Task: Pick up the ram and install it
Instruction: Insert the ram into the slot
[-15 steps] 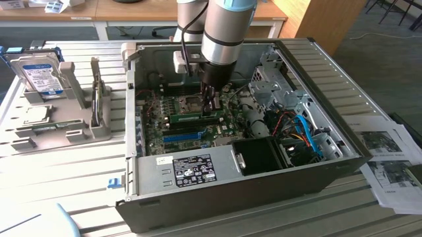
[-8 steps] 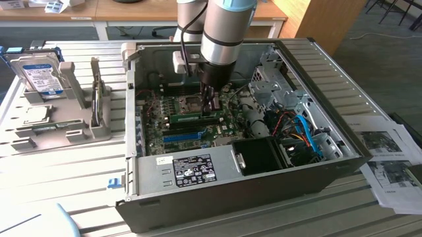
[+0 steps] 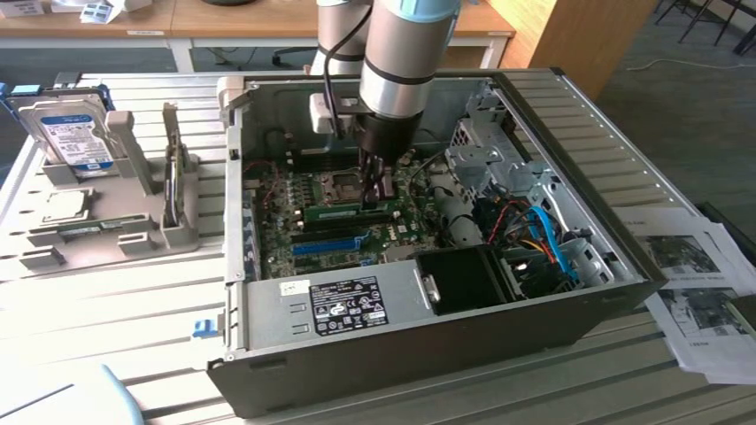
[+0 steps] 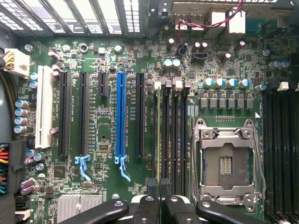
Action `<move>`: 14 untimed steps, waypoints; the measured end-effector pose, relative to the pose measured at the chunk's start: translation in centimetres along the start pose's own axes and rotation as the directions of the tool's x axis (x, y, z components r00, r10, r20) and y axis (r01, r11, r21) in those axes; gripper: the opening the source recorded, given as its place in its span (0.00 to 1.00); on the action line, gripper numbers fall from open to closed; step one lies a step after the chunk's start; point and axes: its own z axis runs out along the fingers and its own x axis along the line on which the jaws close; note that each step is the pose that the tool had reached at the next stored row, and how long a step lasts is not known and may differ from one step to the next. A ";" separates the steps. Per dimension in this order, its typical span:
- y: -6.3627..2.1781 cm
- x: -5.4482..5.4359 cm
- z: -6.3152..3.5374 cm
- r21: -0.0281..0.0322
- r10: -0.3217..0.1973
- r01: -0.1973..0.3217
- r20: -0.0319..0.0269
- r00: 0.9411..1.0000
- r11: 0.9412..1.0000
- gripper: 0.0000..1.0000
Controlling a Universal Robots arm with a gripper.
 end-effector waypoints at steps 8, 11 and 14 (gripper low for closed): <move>-0.01 0.0 0.12 0.000 0.000 0.000 0.000 1.000 1.000 0.11; -0.01 0.0 0.20 0.000 0.000 0.000 0.000 1.000 1.000 0.11; -0.01 0.0 0.21 0.000 0.000 0.000 0.000 1.000 1.000 0.11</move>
